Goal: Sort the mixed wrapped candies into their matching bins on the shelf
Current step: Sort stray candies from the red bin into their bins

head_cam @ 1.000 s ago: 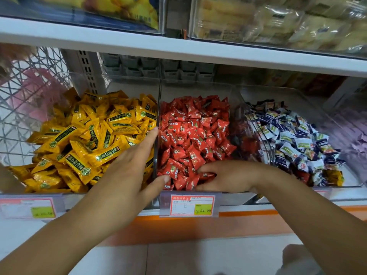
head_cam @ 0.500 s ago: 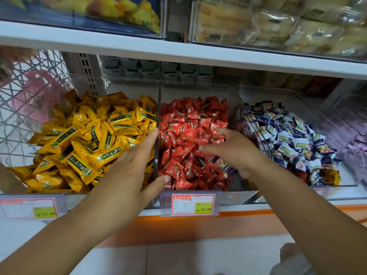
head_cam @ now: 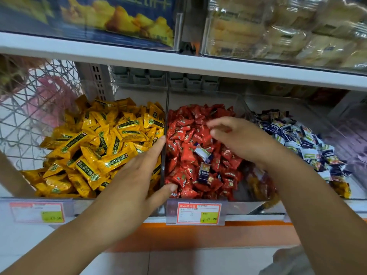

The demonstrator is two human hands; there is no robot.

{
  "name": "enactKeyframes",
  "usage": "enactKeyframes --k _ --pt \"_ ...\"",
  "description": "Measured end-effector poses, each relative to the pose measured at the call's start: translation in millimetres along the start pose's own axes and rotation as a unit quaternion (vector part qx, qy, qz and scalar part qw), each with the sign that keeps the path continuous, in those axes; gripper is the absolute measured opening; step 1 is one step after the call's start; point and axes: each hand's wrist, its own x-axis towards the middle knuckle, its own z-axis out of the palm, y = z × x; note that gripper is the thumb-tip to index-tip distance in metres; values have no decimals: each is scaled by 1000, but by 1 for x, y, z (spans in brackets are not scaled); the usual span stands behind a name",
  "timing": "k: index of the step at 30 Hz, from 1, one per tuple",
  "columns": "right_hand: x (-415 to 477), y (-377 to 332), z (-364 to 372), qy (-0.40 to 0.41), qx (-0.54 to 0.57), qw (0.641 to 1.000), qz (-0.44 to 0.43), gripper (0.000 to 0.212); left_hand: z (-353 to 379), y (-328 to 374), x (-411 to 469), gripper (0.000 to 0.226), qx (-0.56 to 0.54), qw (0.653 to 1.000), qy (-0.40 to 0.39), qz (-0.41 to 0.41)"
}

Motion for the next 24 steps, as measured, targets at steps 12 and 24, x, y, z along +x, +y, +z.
enactKeyframes --k 12,24 --pt "-5 31 52 -21 -47 998 36 23 1 3 -1 89 1 1000 6 -7" --pt "-29 24 12 -46 21 999 0 37 3 -3 1 89 0 1000 11 7"
